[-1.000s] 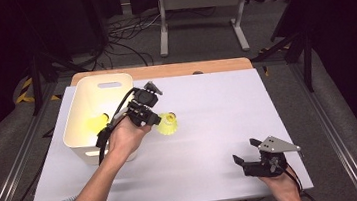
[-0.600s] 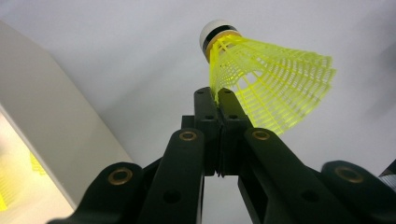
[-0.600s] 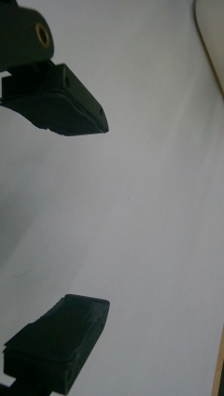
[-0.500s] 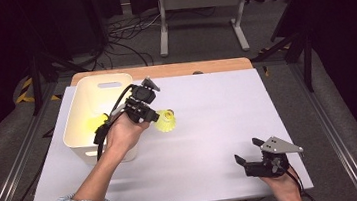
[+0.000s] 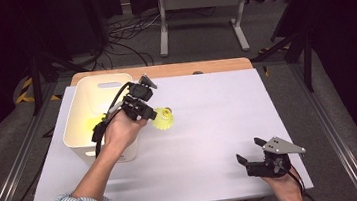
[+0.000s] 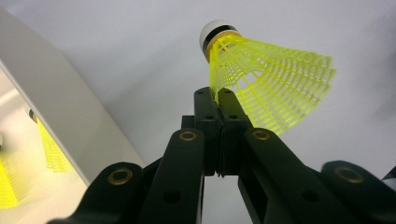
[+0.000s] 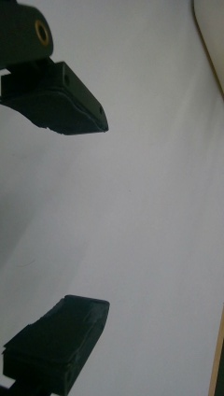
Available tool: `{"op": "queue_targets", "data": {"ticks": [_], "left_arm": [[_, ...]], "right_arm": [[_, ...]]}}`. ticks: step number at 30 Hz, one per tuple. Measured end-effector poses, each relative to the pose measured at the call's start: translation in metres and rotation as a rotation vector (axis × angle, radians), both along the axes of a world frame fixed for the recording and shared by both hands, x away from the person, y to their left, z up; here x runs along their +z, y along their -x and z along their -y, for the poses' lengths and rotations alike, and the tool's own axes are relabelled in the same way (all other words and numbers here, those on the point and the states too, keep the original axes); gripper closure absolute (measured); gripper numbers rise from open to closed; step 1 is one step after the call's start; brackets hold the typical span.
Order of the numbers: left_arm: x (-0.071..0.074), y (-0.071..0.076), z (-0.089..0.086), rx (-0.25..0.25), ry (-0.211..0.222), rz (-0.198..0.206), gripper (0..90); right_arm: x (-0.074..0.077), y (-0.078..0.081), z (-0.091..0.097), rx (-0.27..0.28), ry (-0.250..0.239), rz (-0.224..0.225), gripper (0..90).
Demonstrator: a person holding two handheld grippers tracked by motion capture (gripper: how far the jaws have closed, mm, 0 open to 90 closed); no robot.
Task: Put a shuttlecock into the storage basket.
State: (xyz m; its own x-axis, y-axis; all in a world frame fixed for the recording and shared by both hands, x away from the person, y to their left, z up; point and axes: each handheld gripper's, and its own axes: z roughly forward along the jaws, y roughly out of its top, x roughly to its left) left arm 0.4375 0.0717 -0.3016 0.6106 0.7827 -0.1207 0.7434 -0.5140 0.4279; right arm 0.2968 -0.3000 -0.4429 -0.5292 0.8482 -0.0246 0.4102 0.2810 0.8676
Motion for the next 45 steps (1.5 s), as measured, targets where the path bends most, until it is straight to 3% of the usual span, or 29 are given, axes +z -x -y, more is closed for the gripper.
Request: {"op": "queue_targets", "data": {"ticks": [45], "left_arm": [[0.019,-0.02,-0.025,0.07,-0.002,0.018,89.3]], "right_arm": [[-0.001,0.0,-0.001,0.001,0.003,0.011,12.6]]}}
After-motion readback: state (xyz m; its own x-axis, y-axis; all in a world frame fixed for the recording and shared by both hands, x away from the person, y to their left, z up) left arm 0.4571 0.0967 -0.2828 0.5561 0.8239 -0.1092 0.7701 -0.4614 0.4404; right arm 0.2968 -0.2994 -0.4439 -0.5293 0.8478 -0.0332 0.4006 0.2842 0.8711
